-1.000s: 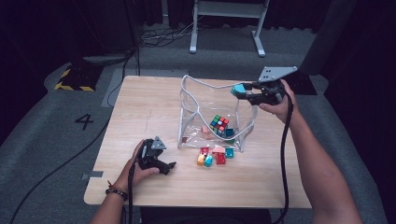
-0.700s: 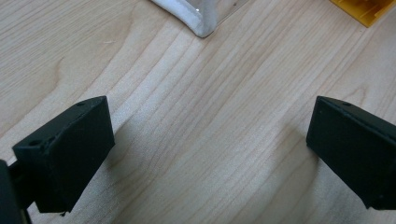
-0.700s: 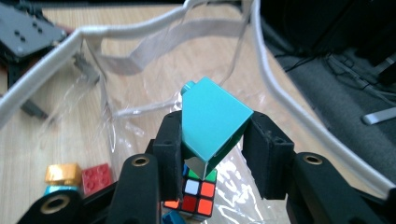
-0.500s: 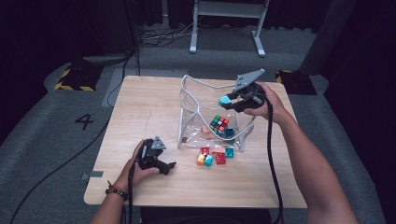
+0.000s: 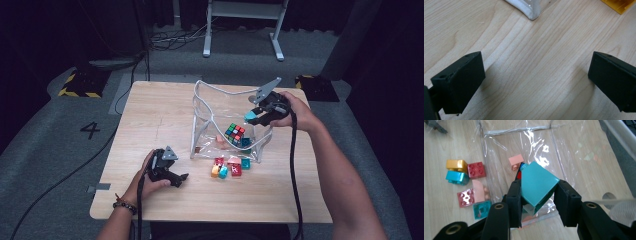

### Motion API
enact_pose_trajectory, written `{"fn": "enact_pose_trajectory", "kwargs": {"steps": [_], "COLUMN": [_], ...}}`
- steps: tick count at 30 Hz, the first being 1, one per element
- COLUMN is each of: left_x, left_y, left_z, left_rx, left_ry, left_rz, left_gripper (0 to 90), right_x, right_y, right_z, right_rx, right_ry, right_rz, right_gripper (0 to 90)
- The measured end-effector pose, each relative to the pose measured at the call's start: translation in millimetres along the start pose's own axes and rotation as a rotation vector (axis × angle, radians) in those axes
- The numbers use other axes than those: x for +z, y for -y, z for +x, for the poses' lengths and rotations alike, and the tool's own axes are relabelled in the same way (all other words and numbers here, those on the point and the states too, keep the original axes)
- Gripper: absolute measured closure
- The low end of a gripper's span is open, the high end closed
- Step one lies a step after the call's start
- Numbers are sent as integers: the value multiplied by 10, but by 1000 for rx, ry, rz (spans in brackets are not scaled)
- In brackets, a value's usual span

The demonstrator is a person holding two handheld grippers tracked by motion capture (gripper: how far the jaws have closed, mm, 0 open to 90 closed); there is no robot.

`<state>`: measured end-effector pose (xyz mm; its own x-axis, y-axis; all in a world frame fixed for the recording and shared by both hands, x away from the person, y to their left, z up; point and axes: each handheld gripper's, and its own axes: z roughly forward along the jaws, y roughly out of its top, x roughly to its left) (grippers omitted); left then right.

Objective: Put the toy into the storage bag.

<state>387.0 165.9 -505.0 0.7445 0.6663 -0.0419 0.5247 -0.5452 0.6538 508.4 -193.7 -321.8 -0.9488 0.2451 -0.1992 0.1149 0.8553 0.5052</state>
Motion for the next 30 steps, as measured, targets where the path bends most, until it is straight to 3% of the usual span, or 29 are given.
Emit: {"fn": "enact_pose_trajectory", "kwargs": {"steps": [12,21,22,23,25,26,28,29,30], "left_x": [10,7,8,5,5,5,5,5,4], "left_y": [-5,-5,-5,-6,-6,-6,-6,-6,-7], "left_z": [0,1,0,1,1,1,0,0,2], "left_rx": [3,3,3,4,4,4,4,4,4], "left_ry": [1,1,0,2,2,1,0,0,4], "left_rz": [3,5,4,7,7,7,8,8,9], "left_gripper": [0,0,0,0,0,0,0,0,0], "right_x": [-183,-209,-217,-240,-258,-315,-355,-355,-418], "right_y": [268,290,295,312,322,359,399,399,453], "right_z": [-33,2,2,8,16,57,75,75,91], "right_rx": [3,26,20,20,22,66,107,107,122], "right_ry": [45,63,70,95,106,123,137,137,162], "right_rz": [45,14,4,-45,-54,-84,-129,-129,-181], "right_gripper": [603,597,577,544,534,495,494,494,480]}}
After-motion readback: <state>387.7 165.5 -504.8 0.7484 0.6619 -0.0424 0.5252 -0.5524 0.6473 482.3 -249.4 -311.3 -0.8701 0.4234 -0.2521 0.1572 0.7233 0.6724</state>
